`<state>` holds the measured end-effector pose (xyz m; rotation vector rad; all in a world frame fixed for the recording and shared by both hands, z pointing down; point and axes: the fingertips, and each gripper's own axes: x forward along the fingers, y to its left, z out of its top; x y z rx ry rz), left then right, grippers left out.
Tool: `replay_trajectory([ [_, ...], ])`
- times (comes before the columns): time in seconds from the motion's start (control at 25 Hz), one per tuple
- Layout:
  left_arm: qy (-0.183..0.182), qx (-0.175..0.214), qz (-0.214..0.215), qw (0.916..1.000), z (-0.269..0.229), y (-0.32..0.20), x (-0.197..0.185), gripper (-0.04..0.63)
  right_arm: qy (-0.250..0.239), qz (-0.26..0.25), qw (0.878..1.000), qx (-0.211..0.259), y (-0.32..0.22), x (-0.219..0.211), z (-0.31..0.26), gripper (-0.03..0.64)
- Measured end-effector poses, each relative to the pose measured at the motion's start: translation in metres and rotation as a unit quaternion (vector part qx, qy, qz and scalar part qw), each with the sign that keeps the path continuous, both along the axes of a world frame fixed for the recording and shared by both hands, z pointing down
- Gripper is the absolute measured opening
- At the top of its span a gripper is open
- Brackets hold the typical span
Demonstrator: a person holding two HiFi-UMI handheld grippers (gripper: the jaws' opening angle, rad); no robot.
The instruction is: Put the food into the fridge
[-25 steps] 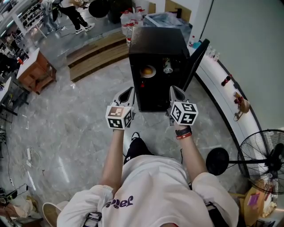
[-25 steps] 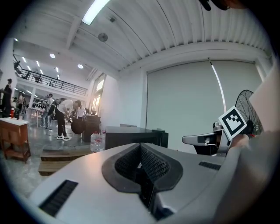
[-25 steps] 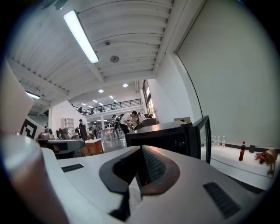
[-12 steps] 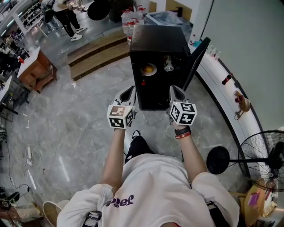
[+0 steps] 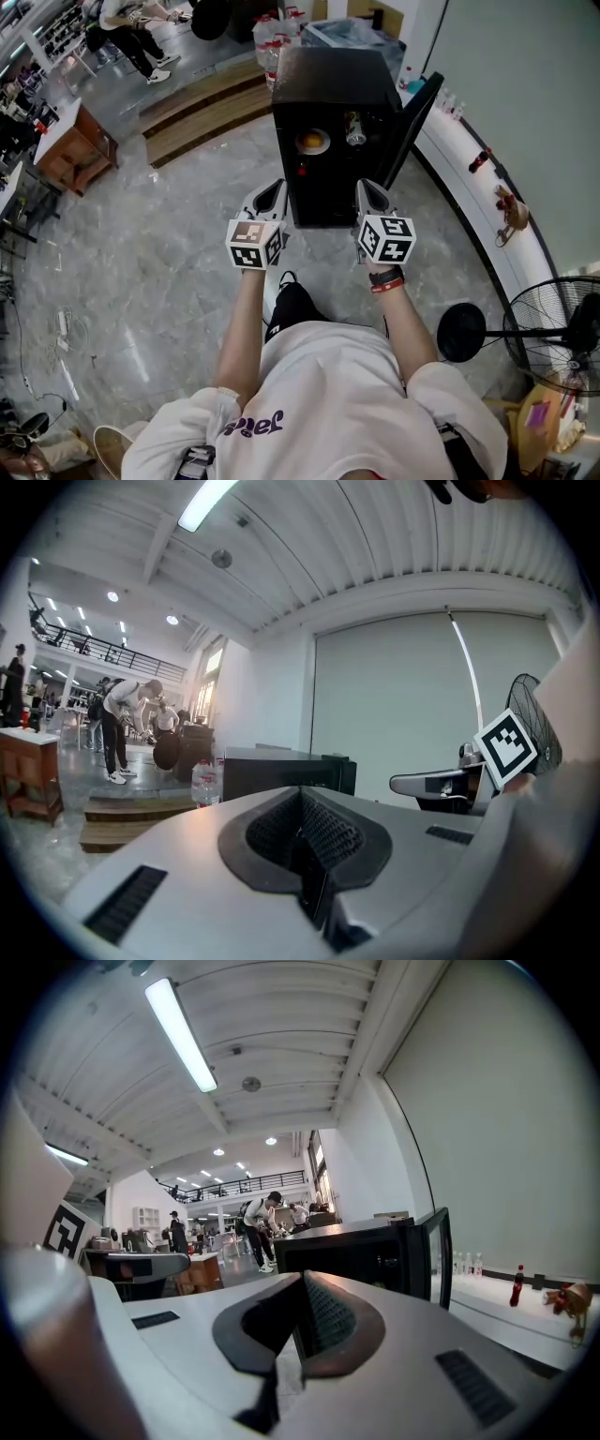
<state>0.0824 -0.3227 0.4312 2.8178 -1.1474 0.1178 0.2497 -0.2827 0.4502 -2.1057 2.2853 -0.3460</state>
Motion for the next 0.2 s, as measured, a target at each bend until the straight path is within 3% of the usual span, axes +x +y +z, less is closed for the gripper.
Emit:
replay_trajectory([
  [0.2, 0.001, -0.009, 0.002, 1.0, -0.0017, -0.0026, -0.0018, 0.02, 0.0, -0.013, 1.0, -0.009, -0.0016, -0.0056, 0.0023, 0.014],
])
